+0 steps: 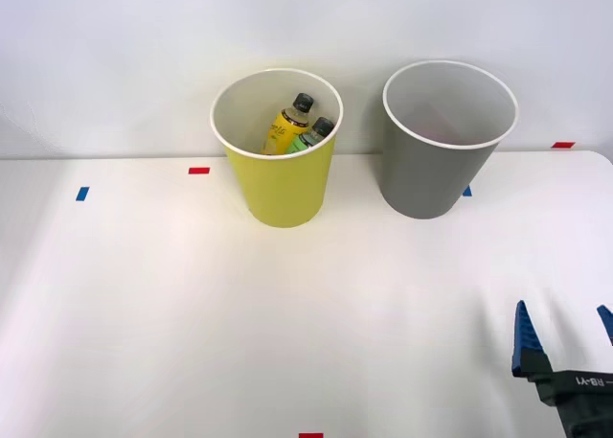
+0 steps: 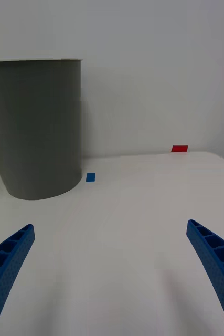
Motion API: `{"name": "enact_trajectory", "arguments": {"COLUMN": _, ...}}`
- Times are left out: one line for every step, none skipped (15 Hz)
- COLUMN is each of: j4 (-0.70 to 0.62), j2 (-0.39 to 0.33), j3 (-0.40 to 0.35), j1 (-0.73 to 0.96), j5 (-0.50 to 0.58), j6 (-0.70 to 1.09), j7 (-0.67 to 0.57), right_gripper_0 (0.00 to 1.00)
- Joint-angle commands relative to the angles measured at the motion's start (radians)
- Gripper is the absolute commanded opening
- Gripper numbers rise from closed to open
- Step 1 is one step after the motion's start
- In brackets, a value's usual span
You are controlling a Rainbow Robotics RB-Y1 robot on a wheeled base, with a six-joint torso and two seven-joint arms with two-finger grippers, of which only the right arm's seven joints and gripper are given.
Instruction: Put cans in the gray bin, plastic bottles in the light green bin
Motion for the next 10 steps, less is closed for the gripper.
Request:
{"name": "enact_trajectory", "arguments": {"j4": 0.05, "j2": 0.008, "j3": -0.016, "j1": -0.016, "j5": 0.168, "j6": -0.069, "j7": -0.183, "right_gripper_0": 1.0}}
{"name": "enact_trajectory", "arguments": {"j4": 0.071, "j2": 0.01, "j3": -0.018, "j1": -0.021, "j5": 0.217, "j6": -0.105, "j7": -0.228, "right_gripper_0": 1.0}}
{"name": "enact_trajectory", "arguments": {"j4": 0.107, "j2": 0.01, "j3": -0.022, "j1": -0.033, "j5": 0.28, "j6": -0.167, "j7": -0.289, "right_gripper_0": 1.0}}
{"name": "enact_trajectory", "arguments": {"j4": 0.128, "j2": 0.01, "j3": -0.032, "j1": -0.041, "j5": 0.324, "j6": -0.205, "j7": -0.326, "right_gripper_0": 1.0}}
{"name": "enact_trajectory", "arguments": {"j4": 0.137, "j2": 0.01, "j3": -0.042, "j1": -0.044, "j5": 0.377, "j6": -0.236, "j7": -0.35, "right_gripper_0": 1.0}}
{"name": "enact_trajectory", "arguments": {"j4": 0.136, "j2": 0.01, "j3": -0.044, "j1": -0.042, "j5": 0.419, "j6": -0.256, "j7": -0.347, "right_gripper_0": 1.0}}
{"name": "enact_trajectory", "arguments": {"j4": 0.136, "j2": 0.01, "j3": -0.046, "j1": -0.042, "j5": 0.45, "j6": -0.268, "j7": -0.341, "right_gripper_0": 1.0}}
{"name": "enact_trajectory", "arguments": {"j4": 0.136, "j2": 0.01, "j3": -0.046, "j1": -0.042, "j5": 0.482, "j6": -0.282, "j7": -0.338, "right_gripper_0": 1.0}}
{"name": "enact_trajectory", "arguments": {"j4": 0.136, "j2": 0.01, "j3": -0.047, "j1": -0.041, "j5": 0.524, "j6": -0.3, "j7": -0.337, "right_gripper_0": 1.0}}
{"name": "enact_trajectory", "arguments": {"j4": 0.137, "j2": 0.01, "j3": -0.047, "j1": -0.038, "j5": 0.545, "j6": -0.306, "j7": -0.332, "right_gripper_0": 1.0}}
